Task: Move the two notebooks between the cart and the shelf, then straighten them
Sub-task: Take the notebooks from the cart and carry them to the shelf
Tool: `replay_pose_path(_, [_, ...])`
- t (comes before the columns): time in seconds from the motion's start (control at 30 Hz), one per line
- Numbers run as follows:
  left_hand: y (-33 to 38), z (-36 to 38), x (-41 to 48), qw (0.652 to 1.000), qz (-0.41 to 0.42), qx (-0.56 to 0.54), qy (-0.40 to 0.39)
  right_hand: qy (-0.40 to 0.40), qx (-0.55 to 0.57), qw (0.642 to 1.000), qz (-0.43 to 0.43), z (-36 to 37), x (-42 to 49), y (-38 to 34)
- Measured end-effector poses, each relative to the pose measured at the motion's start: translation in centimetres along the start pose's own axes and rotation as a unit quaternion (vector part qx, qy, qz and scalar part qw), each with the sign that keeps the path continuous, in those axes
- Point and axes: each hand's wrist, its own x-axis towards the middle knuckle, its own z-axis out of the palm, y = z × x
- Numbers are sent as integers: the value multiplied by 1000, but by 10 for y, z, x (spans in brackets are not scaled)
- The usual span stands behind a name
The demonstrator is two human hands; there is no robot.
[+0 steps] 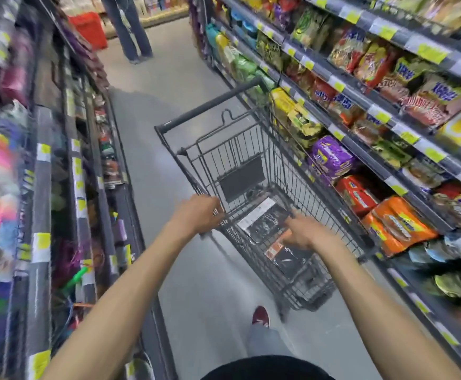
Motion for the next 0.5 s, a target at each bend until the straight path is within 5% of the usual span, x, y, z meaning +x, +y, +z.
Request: replay_pose_path(0.5, [7,23,175,985,123,29,-113,-31,100,988,114,4,77,38])
